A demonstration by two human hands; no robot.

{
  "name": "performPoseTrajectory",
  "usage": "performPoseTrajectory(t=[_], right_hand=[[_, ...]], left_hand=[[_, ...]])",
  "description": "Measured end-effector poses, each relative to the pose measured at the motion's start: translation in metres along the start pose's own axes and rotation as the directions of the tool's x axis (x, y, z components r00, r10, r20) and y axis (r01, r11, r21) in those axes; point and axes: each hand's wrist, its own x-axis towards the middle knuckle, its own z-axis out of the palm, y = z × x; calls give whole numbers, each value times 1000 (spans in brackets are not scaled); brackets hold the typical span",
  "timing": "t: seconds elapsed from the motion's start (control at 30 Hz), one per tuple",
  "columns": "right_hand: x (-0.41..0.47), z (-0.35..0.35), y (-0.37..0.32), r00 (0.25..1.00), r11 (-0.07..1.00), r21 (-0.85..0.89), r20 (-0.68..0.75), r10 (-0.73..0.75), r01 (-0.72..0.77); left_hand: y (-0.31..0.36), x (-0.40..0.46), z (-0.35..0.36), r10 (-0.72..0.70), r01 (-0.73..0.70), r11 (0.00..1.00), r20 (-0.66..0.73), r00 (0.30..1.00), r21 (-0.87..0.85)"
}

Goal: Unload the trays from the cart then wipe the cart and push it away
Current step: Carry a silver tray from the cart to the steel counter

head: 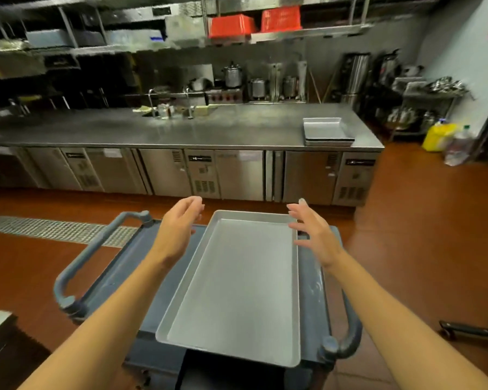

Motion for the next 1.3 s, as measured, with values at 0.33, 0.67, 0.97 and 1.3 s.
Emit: performPoseTrajectory(t=[0.33, 0.67, 0.97, 1.3], right_hand=[[80, 21, 30, 981, 991, -55, -159, 108, -118], [125, 56, 69, 916, 967, -11, -322, 238, -255], [150, 60, 101, 867, 897, -134, -351, 355, -422], [154, 34, 234, 755, 601, -459, -446, 481, -654]], left_hand=[[-50, 119, 5, 23, -31, 999, 167, 986, 44], [-114, 188, 6, -45, 27, 998, 303, 952, 61], [-189, 210, 14, -279, 226, 954, 313, 908, 196], [-283, 193, 23, -527, 393, 792, 199, 826, 467]])
